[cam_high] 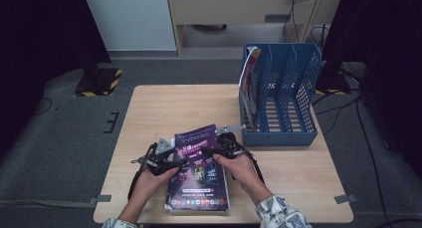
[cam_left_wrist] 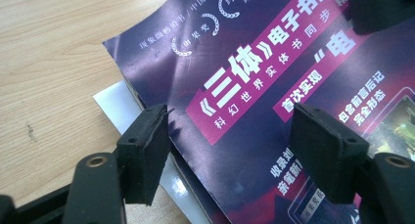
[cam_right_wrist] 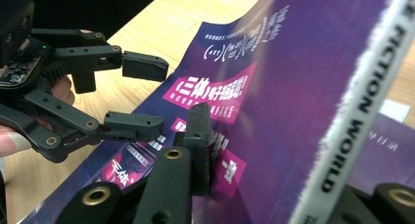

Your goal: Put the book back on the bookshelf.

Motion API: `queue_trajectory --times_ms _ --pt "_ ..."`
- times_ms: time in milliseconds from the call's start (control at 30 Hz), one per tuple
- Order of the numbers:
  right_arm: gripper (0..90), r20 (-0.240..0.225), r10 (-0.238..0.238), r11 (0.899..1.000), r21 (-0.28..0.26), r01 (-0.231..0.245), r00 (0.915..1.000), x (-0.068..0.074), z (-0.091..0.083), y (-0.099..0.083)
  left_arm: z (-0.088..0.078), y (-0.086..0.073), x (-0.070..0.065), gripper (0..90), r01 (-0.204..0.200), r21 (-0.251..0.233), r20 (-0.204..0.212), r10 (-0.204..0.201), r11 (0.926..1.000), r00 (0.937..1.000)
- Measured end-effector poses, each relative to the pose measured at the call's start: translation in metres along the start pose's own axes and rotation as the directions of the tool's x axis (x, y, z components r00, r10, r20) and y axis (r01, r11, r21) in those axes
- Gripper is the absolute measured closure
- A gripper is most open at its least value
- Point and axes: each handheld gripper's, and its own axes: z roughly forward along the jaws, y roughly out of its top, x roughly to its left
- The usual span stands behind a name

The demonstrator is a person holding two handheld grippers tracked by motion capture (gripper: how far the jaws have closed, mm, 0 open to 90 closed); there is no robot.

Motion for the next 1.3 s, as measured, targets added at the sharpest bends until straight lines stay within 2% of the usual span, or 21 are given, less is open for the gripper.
queue_trajectory --times_ms 167,333,367,400,533,667,767,967,1033,1100,1300 --pt "76.6 -0.002 -0.032 0.999 -0.018 0.032 0.9995 0.005 -0.004 0.004 -0.002 0.002 0.002 27.5 0.012 -0.023 0.002 -0.012 0.9997 0.9999" --pt "77.8 0.011 -0.101 0.993 -0.057 0.101 0.9949 0.011 -0.013 0.011 -0.006 0.004 0.003 26.9 0.013 -0.055 -0.008 -0.014 0.9984 0.9999" --pt "77.8 0.011 -0.101 0.993 -0.057 0.101 0.9949 0.011 -0.013 0.011 -0.006 0.004 0.003 26.8 0.013 -0.055 -0.008 -0.014 0.9984 0.9999" --pt "78.1 0.017 -0.12 0.989 -0.085 0.121 0.9926 0.012 -0.018 0.015 -0.007 0.004 0.004 26.6 0.01 -0.064 -0.007 -0.01 0.9979 0.9999" --pt "78.6 0.026 -0.146 0.981 -0.129 0.149 0.9889 0.011 -0.028 0.022 -0.011 0.005 0.004 25.6 0.007 -0.075 -0.007 -0.007 0.9972 0.9999" --pt "78.7 0.034 -0.177 0.973 -0.147 0.18 0.9836 0.013 -0.033 0.026 -0.015 0.005 0.005 23.4 0.004 -0.091 0.0 -0.004 0.9959 1.0" --pt "79.0 0.041 -0.201 0.965 -0.166 0.205 0.9787 0.017 -0.036 0.029 -0.019 0.003 0.005 23.1 0.022 -0.1 0.011 -0.021 0.9947 0.9997" --pt "79.1 0.044 -0.256 0.946 -0.194 0.26 0.9656 0.026 -0.039 0.032 -0.026 -0.005 -0.001 21.9 0.004 -0.075 0.036 -0.001 0.9972 0.9993" --pt "79.2 0.043 -0.265 0.943 -0.195 0.268 0.9632 0.028 -0.04 0.033 -0.024 -0.006 -0.002 21.5 0.003 -0.061 0.042 -0.001 0.9982 0.9991" --pt "79.3 0.044 -0.268 0.941 -0.202 0.272 0.9623 0.03 -0.04 0.034 -0.02 -0.006 -0.001 21.1 0.032 -0.066 0.062 -0.028 0.9973 0.9977" --pt "79.4 0.057 -0.266 0.938 -0.213 0.272 0.9623 0.031 -0.042 0.035 -0.015 -0.007 -0.006 20.1 0.01 -0.046 0.078 -0.007 0.9989 0.9969"
